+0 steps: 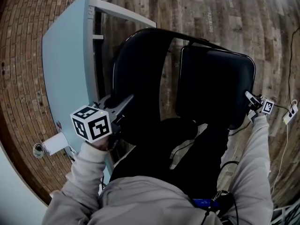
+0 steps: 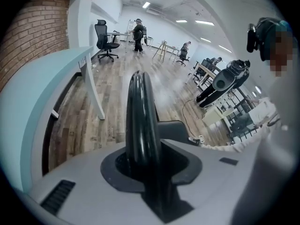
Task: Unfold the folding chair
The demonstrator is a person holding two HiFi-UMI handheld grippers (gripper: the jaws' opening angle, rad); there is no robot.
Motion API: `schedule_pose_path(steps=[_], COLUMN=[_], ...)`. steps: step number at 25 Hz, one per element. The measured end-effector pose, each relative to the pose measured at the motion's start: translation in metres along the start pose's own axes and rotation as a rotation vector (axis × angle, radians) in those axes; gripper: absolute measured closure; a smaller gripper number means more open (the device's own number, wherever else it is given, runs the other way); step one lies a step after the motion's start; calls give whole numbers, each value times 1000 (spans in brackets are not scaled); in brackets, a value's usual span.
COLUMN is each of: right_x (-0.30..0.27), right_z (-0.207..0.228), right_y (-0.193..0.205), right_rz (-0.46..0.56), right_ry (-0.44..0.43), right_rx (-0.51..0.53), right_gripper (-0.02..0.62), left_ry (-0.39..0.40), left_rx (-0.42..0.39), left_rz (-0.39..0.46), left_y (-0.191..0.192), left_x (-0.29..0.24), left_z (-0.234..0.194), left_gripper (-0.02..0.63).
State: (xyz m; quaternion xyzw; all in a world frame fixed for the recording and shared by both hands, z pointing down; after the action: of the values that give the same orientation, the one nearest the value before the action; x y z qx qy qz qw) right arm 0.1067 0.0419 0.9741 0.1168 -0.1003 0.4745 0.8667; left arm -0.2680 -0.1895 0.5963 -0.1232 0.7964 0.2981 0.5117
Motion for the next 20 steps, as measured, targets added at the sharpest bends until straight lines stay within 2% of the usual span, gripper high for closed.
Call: schedule_pose_path(steps=[5, 7, 9, 11, 12, 14, 15, 16, 17, 19, 20], right_x=[22, 48, 75, 85, 85, 79, 73, 65, 56, 34, 20], right_z=[-2, -18, -53, -97, -119, -168, -193, -219, -246, -303, -333], right_y=[8, 5, -5, -15, -17, -18, -18, -19, -21, -29, -34], right_rz=[-132, -127, -68, -32, -35, -64, -84, -107, -130, -164, -170], right_ry=[196, 310, 375, 380, 385, 409, 421, 431, 442, 473, 490], right_rx=[1, 31, 91, 162, 196, 262, 290, 317, 343, 394, 420], right_gripper=[368, 364, 364, 365, 367, 437, 450, 460, 473, 530, 563], left_ry=[-23, -28, -72, -132, -155, -185, -193, -193, -183, -124, -85], left_rx=[-6, -27, -110, -217, -247, -259, -258, -263, -278, -325, -349], left_rz=[4, 13, 15, 15, 22, 60, 92, 134, 185, 297, 345], left_y=[3, 1, -2, -8, -11, -19, -25, -32, -41, -63, -73], left_x=[2, 6, 16, 32, 42, 66, 81, 95, 109, 135, 148], left_z=[-2, -4, -8, -10, -9, -2, 4, 14, 28, 68, 91], left_gripper=[483, 482, 426, 374, 374, 376, 376, 385, 428, 600, 600])
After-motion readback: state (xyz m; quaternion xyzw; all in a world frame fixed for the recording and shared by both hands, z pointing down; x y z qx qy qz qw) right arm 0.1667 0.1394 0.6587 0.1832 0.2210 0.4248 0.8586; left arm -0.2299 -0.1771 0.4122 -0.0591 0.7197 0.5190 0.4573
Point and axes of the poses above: the fingertips, and each gripper's own axes: x backward along the fingers, z to its right, y out of its underside, the point moved 3 cm from there along x, backward along the fingers, and after that the axes turned 3 degrees about x, right-handed, at the moved point
